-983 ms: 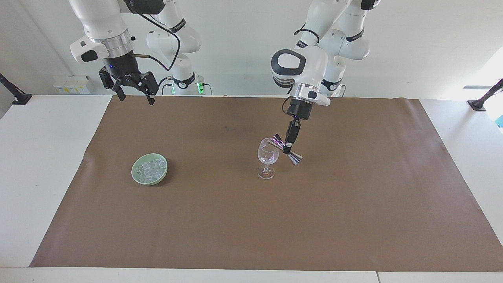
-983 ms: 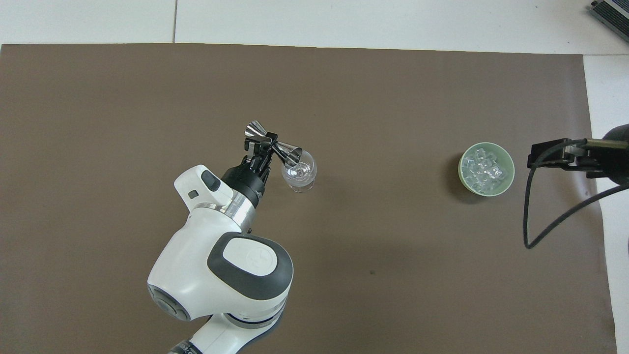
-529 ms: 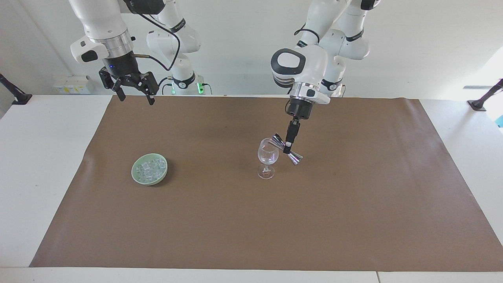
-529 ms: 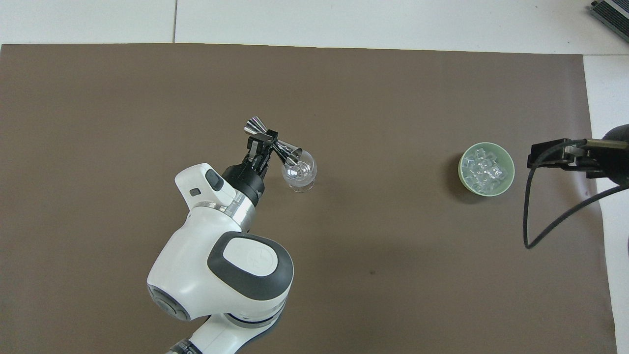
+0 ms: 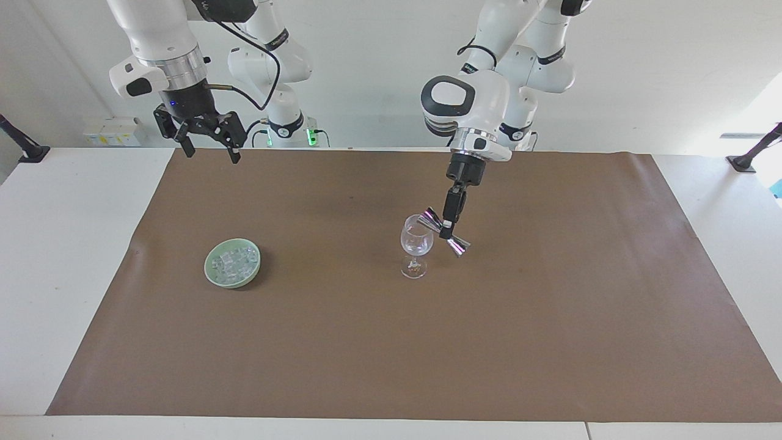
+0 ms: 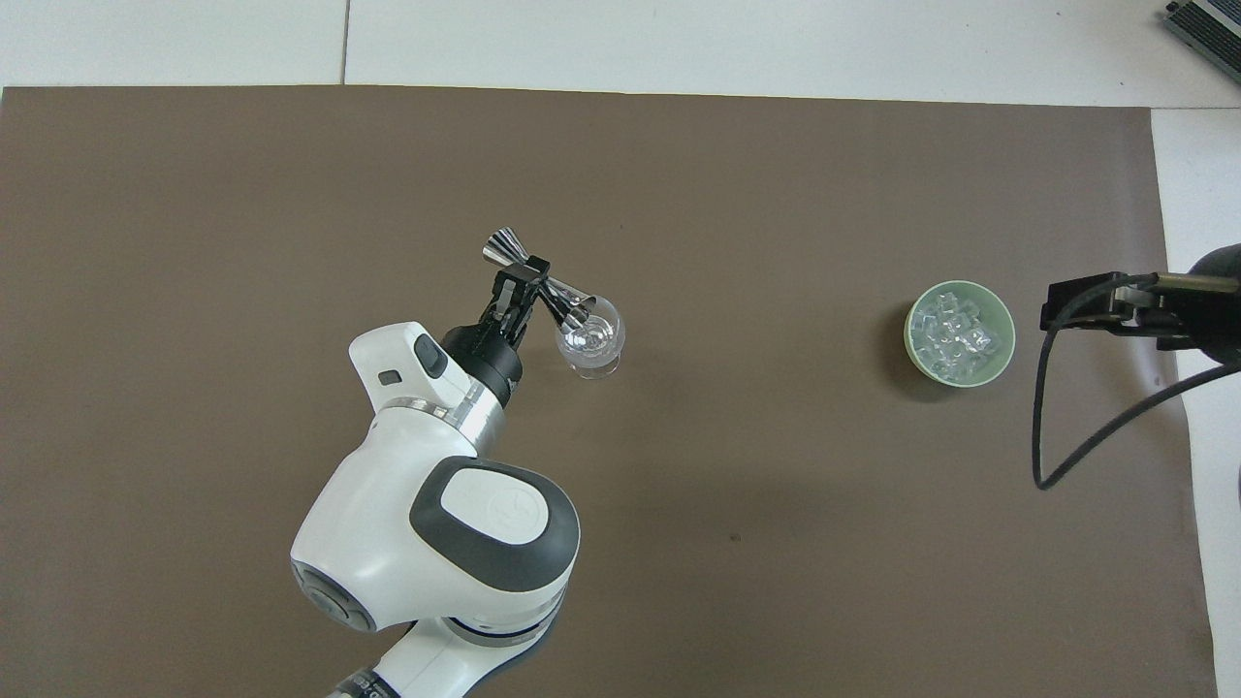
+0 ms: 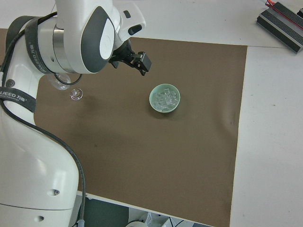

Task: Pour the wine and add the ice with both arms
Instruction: 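Hold the tilted shaker over the wine glass with the left gripper, then turn the shaker upright and lift it away from the glass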

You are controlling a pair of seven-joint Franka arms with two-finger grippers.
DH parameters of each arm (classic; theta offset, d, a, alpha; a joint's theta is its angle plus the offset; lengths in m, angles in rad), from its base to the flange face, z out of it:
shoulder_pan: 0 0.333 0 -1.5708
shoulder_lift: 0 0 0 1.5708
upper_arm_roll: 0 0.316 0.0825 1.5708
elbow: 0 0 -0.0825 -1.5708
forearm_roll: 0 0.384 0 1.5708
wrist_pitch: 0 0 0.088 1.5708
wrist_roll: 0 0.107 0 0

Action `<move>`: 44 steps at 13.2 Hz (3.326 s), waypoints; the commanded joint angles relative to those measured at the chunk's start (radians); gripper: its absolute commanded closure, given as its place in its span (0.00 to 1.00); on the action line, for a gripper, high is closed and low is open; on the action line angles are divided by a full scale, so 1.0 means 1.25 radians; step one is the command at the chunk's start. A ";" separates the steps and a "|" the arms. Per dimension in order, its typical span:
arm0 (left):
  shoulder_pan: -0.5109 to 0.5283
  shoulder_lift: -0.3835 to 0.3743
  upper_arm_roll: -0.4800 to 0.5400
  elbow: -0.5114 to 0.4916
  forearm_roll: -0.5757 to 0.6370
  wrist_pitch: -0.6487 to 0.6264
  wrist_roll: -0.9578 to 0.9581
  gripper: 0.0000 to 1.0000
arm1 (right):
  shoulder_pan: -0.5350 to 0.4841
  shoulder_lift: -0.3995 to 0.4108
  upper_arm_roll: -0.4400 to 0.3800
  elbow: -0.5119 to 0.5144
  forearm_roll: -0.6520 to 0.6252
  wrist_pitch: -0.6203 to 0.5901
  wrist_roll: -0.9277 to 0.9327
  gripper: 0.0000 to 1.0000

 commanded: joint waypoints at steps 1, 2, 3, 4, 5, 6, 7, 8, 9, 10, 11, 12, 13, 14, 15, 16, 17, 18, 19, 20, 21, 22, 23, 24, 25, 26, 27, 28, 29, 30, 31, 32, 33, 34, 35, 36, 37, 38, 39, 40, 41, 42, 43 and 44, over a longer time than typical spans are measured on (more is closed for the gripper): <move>-0.015 0.013 0.008 0.019 0.008 0.020 0.021 1.00 | -0.003 -0.023 0.001 -0.031 0.012 0.024 -0.020 0.00; -0.015 0.013 0.008 0.019 0.006 0.020 0.033 1.00 | -0.003 -0.023 0.001 -0.031 0.012 0.024 -0.020 0.00; -0.015 0.013 0.008 0.018 0.008 0.020 0.046 1.00 | -0.003 -0.023 0.001 -0.031 0.012 0.024 -0.020 0.00; -0.015 0.013 0.008 0.018 0.008 0.020 0.058 1.00 | -0.003 -0.023 0.001 -0.031 0.012 0.024 -0.020 0.00; -0.017 0.013 0.008 0.018 0.008 0.020 0.068 1.00 | -0.003 -0.023 0.001 -0.031 0.012 0.024 -0.020 0.00; -0.018 0.012 0.008 0.018 0.008 0.019 0.078 1.00 | -0.003 -0.023 0.001 -0.031 0.012 0.024 -0.020 0.00; -0.018 0.013 0.008 0.018 0.008 0.018 0.085 1.00 | -0.003 -0.023 0.001 -0.031 0.012 0.024 -0.020 0.00; -0.018 0.013 0.008 0.019 0.008 0.018 0.086 1.00 | -0.003 -0.023 0.001 -0.031 0.012 0.024 -0.020 0.00; -0.018 0.013 0.008 0.018 0.008 0.017 0.086 1.00 | -0.003 -0.023 0.001 -0.031 0.012 0.025 -0.020 0.00; -0.018 0.012 0.008 0.019 0.008 0.017 0.086 1.00 | -0.003 -0.023 0.001 -0.031 0.012 0.024 -0.020 0.00; -0.018 0.013 0.008 0.019 0.006 0.015 0.086 1.00 | -0.003 -0.023 0.001 -0.031 0.012 0.025 -0.020 0.00; -0.018 0.013 0.008 0.019 0.006 0.015 0.086 1.00 | -0.003 -0.023 0.001 -0.031 0.012 0.025 -0.020 0.00; -0.018 0.013 0.008 0.019 0.006 0.015 0.086 1.00 | -0.003 -0.023 0.001 -0.031 0.012 0.025 -0.020 0.00; -0.018 0.013 0.008 0.019 0.006 0.015 0.086 1.00 | -0.003 -0.023 0.001 -0.031 0.012 0.025 -0.020 0.00; -0.018 0.012 0.008 0.019 0.006 0.015 0.086 1.00 | -0.003 -0.023 0.001 -0.031 0.012 0.025 -0.020 0.00; -0.018 0.013 0.008 0.019 0.006 0.015 0.086 1.00 | -0.003 -0.023 0.001 -0.031 0.012 0.025 -0.020 0.00; -0.018 0.012 0.008 0.019 0.006 0.015 0.086 1.00 | -0.003 -0.023 0.001 -0.031 0.012 0.025 -0.020 0.00; -0.018 0.013 0.008 0.019 0.006 0.014 0.085 1.00 | -0.003 -0.023 0.001 -0.031 0.012 0.025 -0.020 0.00; -0.018 0.013 0.008 0.021 0.006 0.015 0.085 1.00 | -0.003 -0.023 0.001 -0.031 0.012 0.025 -0.020 0.00; -0.018 0.013 0.008 0.021 0.006 0.015 0.086 1.00 | -0.003 -0.023 0.001 -0.031 0.012 0.024 -0.020 0.00; -0.018 0.013 0.008 0.019 0.006 0.014 0.087 1.00 | -0.003 -0.023 0.001 -0.031 0.012 0.025 -0.020 0.00; -0.019 0.013 0.008 0.021 0.006 0.015 0.091 1.00 | -0.003 -0.023 0.001 -0.031 0.012 0.025 -0.020 0.00; -0.019 0.013 0.008 0.022 0.006 0.015 0.098 1.00 | -0.003 -0.023 0.001 -0.031 0.012 0.025 -0.020 0.00; -0.018 0.013 0.008 0.022 0.006 0.015 0.099 1.00 | -0.003 -0.023 0.001 -0.031 0.012 0.024 -0.020 0.00; -0.018 0.012 0.008 0.022 0.006 0.015 0.099 1.00 | -0.003 -0.023 0.001 -0.031 0.012 0.024 -0.020 0.00; -0.018 0.013 0.008 0.022 0.006 0.015 0.099 1.00 | -0.003 -0.023 0.001 -0.031 0.012 0.025 -0.019 0.00; -0.018 0.013 0.008 0.022 0.006 0.015 0.099 1.00 | -0.003 -0.023 0.001 -0.031 0.012 0.025 -0.020 0.00; -0.019 0.013 0.008 0.022 0.008 0.015 0.101 1.00 | -0.003 -0.023 0.001 -0.031 0.012 0.024 -0.020 0.00; -0.019 0.013 0.008 0.022 0.009 0.015 0.119 1.00 | -0.003 -0.023 0.001 -0.031 0.012 0.024 -0.019 0.00; -0.019 0.012 0.008 0.022 0.008 0.015 0.149 1.00 | -0.003 -0.023 0.001 -0.031 0.012 0.024 -0.019 0.00; -0.018 0.013 0.008 0.022 0.008 0.015 0.159 1.00 | -0.003 -0.023 0.001 -0.031 0.012 0.024 -0.020 0.00; -0.017 0.012 0.008 0.022 0.008 0.015 0.157 1.00 | -0.003 -0.023 0.001 -0.031 0.012 0.024 -0.019 0.00; -0.017 0.013 0.008 0.022 0.006 0.014 0.156 1.00 | -0.003 -0.023 0.001 -0.031 0.012 0.024 -0.020 0.00; -0.018 0.012 0.008 0.022 0.005 0.014 0.155 1.00 | -0.003 -0.023 0.001 -0.031 0.012 0.024 -0.020 0.00; -0.018 0.012 0.008 0.023 0.003 0.015 0.154 1.00 | -0.003 -0.023 0.001 -0.031 0.012 0.023 -0.020 0.00; -0.018 0.013 0.008 0.023 0.000 0.014 0.153 1.00 | -0.003 -0.023 0.001 -0.031 0.012 0.024 -0.020 0.00; -0.018 0.013 0.008 0.027 -0.003 0.014 0.151 1.00 | -0.003 -0.023 0.001 -0.031 0.012 0.024 -0.019 0.00; -0.017 0.013 0.007 0.028 -0.007 0.014 0.148 1.00 | -0.003 -0.023 0.001 -0.031 0.012 0.024 -0.020 0.00; -0.014 0.013 0.006 0.028 -0.007 0.013 0.144 1.00 | -0.003 -0.023 0.001 -0.031 0.011 0.024 -0.020 0.00; -0.008 0.013 0.002 0.029 -0.017 0.006 0.143 1.00 | -0.003 -0.024 0.001 -0.031 0.012 0.024 -0.020 0.00; -0.004 0.011 0.002 0.033 -0.046 -0.010 0.139 1.00 | -0.003 -0.024 0.001 -0.031 0.012 0.024 -0.020 0.00; -0.004 0.010 0.002 0.035 -0.072 -0.012 0.139 1.00 | -0.003 -0.024 0.001 -0.031 0.012 0.025 -0.020 0.00; -0.004 0.007 0.002 0.035 -0.094 -0.013 0.138 1.00 | -0.003 -0.024 0.001 -0.031 0.012 0.036 -0.020 0.00; 0.001 0.005 0.001 0.035 -0.112 -0.014 0.135 1.00 | -0.003 -0.022 0.001 -0.031 0.012 0.062 -0.021 0.00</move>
